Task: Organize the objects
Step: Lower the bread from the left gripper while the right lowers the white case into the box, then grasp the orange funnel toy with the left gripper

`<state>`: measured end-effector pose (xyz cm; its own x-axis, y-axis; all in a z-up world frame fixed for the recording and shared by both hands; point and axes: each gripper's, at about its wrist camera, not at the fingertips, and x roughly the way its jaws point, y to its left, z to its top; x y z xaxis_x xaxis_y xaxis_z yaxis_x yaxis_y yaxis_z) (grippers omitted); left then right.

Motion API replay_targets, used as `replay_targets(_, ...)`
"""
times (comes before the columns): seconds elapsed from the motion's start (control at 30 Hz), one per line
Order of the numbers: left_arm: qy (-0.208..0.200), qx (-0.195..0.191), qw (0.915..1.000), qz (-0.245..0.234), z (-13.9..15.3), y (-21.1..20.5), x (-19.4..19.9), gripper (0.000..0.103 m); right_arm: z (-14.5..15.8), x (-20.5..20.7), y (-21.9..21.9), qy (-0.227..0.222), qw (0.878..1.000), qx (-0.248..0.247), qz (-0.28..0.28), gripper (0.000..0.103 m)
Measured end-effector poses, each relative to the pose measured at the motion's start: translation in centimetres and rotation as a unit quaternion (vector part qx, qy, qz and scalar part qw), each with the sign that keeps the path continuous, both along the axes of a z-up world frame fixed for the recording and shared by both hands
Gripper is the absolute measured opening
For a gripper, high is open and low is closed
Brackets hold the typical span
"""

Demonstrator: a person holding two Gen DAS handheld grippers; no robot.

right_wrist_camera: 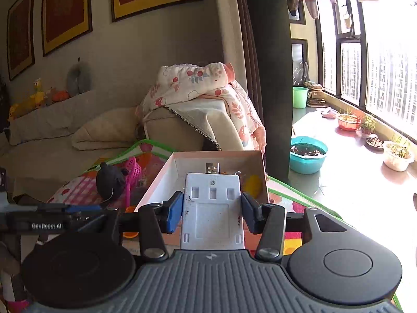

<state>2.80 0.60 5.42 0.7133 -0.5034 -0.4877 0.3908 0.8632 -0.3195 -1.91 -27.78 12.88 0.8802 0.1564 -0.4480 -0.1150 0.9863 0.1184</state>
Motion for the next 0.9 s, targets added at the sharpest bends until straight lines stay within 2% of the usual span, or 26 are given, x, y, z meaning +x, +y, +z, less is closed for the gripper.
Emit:
replay_targets(0.1,0.019,0.003,0.9997,0.014,-1.1,1.2,-0.8,0.055,2.0,4.3,0.4,-0.011,1.0,0.009,0.007,0.051)
replay_targets(0.17,0.028,0.01,0.9993,0.024,-1.6,1.8,-1.1,0.055,2.6,6.6,0.3,-0.005,1.0,0.022,0.004,0.079)
replay_targets(0.3,0.016,0.043,0.9986,0.025,-2.1,2.0,-1.4,0.055,1.9,7.7,-0.1,0.01,0.999,0.043,-0.008,0.081)
replay_targets(0.37,0.012,0.049,0.9987,0.013,-2.2,1.5,-1.1,0.055,0.8,7.1,-0.2,0.015,0.999,0.035,-0.015,0.086)
replay_targets(0.5,-0.015,0.064,0.9977,-0.017,-2.0,-0.8,-0.5,0.055,-2.5,5.2,0.5,0.038,0.999,-0.028,-0.026,0.087)
replay_targets(0.6,-0.051,0.111,0.9923,-0.022,-2.1,-3.2,0.6,0.056,-4.7,3.5,1.4,0.047,0.995,-0.081,-0.022,0.088)
replay_targets(0.7,-0.057,0.151,0.9868,-0.012,-2.7,-4.6,2.0,0.056,-5.7,2.4,1.9,0.056,0.994,-0.095,-0.006,0.091)
replay_targets(0.77,-0.06,0.164,0.9845,-0.017,-3.0,-5.1,2.6,0.056,-5.8,1.8,2.2,0.057,0.994,-0.093,0.005,0.097)
replay_targets(0.83,-0.058,0.176,0.9823,-0.025,-3.5,-5.5,3.1,0.068,-5.7,1.6,2.4,0.054,0.994,-0.089,0.015,0.1)
replay_targets(0.9,-0.059,0.192,0.9791,-0.031,-3.9,-6.0,3.4,0.072,-5.6,1.6,2.9,0.052,0.994,-0.088,0.024,0.1)
